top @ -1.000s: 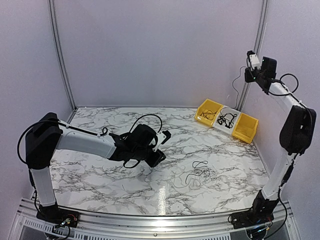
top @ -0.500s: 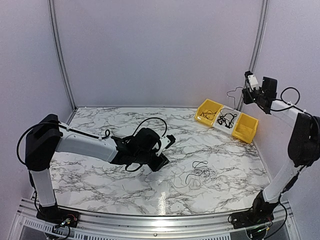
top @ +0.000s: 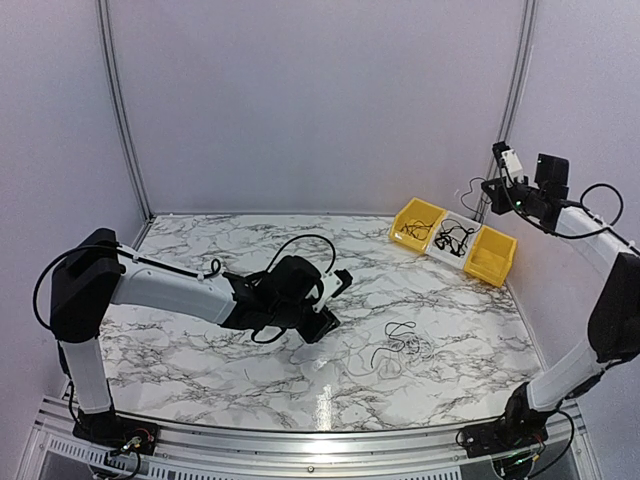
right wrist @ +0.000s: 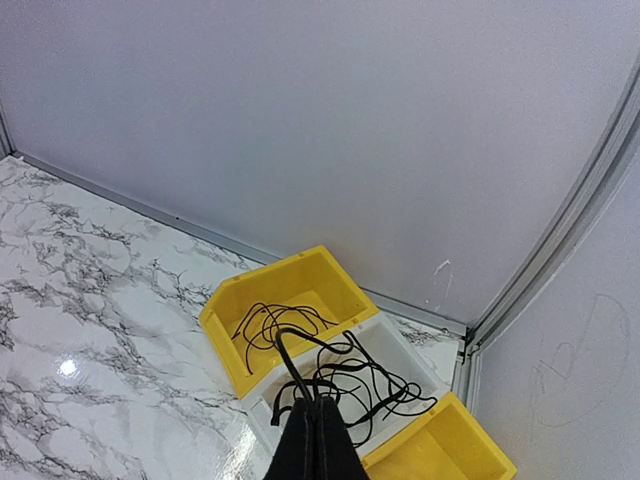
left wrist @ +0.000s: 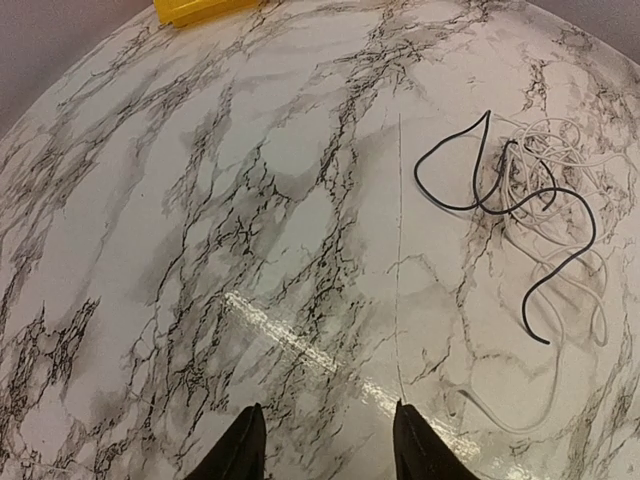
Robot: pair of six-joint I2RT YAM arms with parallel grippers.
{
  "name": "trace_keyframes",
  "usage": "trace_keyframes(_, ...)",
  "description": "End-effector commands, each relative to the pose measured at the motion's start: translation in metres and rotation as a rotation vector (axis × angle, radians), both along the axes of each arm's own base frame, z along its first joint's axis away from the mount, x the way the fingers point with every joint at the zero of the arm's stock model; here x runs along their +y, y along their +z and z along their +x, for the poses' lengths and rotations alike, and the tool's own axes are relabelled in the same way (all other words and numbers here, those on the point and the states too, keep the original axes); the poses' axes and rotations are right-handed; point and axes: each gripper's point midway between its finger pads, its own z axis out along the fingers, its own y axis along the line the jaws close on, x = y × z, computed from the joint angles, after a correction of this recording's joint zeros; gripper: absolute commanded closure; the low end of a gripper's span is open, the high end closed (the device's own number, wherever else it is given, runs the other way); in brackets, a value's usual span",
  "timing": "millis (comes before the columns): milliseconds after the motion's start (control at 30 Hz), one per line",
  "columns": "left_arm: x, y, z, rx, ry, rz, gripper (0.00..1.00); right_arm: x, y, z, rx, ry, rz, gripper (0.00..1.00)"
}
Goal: Untangle the cables
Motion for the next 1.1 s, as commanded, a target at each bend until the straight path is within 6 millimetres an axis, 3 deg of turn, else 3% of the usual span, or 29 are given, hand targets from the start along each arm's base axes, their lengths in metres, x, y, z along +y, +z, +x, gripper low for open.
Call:
trace_keyframes(0, -0.005, 0.002, -0.001, 0.005, -0.012, 0.005, 0.54, 0.007, -0.006, -0.011, 0.035, 0.020, 0.018, 1.00)
trace_keyframes(300, -0.002, 0.001, 0.002, -0.011, -0.004, 0.023, 0.53, 0.009, -0.060, 0.033, 0.180, 0.042, 0.126, 1.00)
trace_keyframes(467, -0.001, -0.002, 0.003, -0.014, -0.003, 0.033, 0.53, 0.012, -0.077, 0.062, 0.242, 0.071, 0.189, 1.00)
trace_keyframes(833, -0.004, -0.005, -0.003, -0.025, -0.021, 0.050, 0.53, -0.040, -0.136, 0.110, 0.377, -0.210, 0.079, 1.00)
trace_keyframes(1067, -0.006, -0.008, -0.006, -0.022, -0.029, 0.056, 0.53, -0.030, -0.174, 0.132, 0.452, -0.197, 0.033, 1.00)
